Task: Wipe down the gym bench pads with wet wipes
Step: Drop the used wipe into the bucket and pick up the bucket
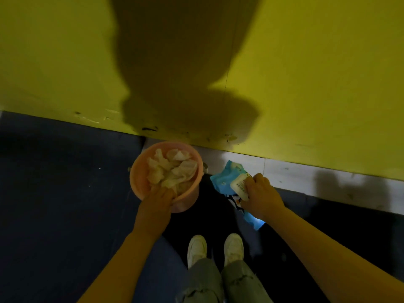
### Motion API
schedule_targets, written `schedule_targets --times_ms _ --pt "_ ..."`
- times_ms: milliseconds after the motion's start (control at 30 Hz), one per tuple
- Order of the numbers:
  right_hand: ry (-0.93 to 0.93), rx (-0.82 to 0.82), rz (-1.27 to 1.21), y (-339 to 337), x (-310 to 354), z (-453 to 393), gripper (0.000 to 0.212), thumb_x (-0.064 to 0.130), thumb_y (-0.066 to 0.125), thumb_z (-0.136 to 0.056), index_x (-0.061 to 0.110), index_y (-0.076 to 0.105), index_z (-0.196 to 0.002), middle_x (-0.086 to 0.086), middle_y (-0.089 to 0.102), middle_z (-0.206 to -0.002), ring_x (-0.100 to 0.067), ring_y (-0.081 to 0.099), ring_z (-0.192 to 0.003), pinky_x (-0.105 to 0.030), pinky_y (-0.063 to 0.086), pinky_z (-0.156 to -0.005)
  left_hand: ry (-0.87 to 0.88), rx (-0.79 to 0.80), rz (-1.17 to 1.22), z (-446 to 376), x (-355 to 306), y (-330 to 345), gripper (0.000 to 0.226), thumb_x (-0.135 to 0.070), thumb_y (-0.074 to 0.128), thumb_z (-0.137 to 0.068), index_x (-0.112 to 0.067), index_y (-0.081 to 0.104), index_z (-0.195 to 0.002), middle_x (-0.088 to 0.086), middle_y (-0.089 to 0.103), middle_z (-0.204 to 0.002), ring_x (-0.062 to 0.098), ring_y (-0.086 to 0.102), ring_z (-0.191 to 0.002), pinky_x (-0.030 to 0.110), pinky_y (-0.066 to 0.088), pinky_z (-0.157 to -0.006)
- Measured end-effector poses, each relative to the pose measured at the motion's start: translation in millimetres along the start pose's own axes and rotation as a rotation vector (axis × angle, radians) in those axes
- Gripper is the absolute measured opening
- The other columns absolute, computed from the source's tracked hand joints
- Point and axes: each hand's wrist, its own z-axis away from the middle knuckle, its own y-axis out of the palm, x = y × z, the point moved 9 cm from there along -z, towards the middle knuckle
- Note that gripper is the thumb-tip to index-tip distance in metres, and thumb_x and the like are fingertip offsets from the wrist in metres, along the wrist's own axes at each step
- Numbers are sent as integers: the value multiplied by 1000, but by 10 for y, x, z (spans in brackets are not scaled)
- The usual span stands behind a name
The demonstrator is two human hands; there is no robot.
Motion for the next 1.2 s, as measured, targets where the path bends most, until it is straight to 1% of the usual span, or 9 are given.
schedule_targets --times_ms 133,267,467,567,700,867,967,1067,1200 --pt "-33 6 73 568 -164 -717 56 45 66 -85 9 47 -124 -11 44 -118 -29 48 -106 -30 35 -68 110 37 -134 -296 416 801 20 -11 43 -86 -21 59 -92 -6 58 -86 20 58 -85 36 56 -67" --pt "-85 10 184 1000 -263 -1375 56 47 64 -86 10 48 -124 -12 45 -119 -30 49 -107 -35 45 -73 61 66 -131 -651 789 1301 27 5 67 -74 -15 64 -91 -1 61 -86 28 62 -85 38 55 -54" --pt "-87 -2 292 1359 -391 -2193 57 45 64 -87 11 45 -128 -13 45 -122 -30 48 -109 -37 46 -79 120 117 -307 -1008 1121 1860 43 3 76 -62 -6 68 -103 9 67 -97 38 66 -93 45 59 -71" --pt "-102 -43 338 1452 -449 -2511 57 44 64 -87 13 46 -131 -13 45 -126 -31 49 -113 -38 46 -86 72 90 -269 -1158 1270 2029 42 7 75 -62 -6 68 -101 9 66 -97 39 64 -96 43 58 -67" --pt "-14 37 380 1692 -708 -2731 72 55 61 -88 20 35 -146 -20 20 -156 -37 26 -141 -43 25 -115 49 46 -243 -1269 1261 2252 39 12 71 -61 -7 65 -95 9 64 -92 39 62 -93 44 57 -71" --pt "-25 150 277 2066 -802 -2511 79 57 55 -91 21 22 -153 -16 4 -163 -35 11 -149 -44 15 -120 78 63 -256 -1384 1232 2527 28 1 58 -72 -7 64 -98 10 64 -94 39 61 -95 46 58 -78" --pt "-87 -2 13 1989 -626 -2429 78 43 63 -90 19 24 -154 -16 14 -162 -35 24 -146 -43 27 -117 95 52 -253 -1439 1196 2640 30 -8 45 -81 -8 65 -104 11 65 -102 40 59 -105 48 56 -84" --pt "-292 -221 -125 1753 -225 -2448 80 26 69 -85 20 27 -153 -14 25 -160 -36 36 -140 -46 38 -110 88 97 -295 -1449 1231 2755 35 -4 58 -73 -6 66 -106 14 66 -104 44 63 -100 51 56 -82" --pt "-489 -210 -32 1776 315 -2565 77 28 63 -89 25 23 -155 -4 15 -164 -34 31 -144 -45 35 -110 119 148 -370 -1521 1296 2863 34 -12 62 -74 -7 67 -107 10 64 -93 38 63 -82 49 54 -75"
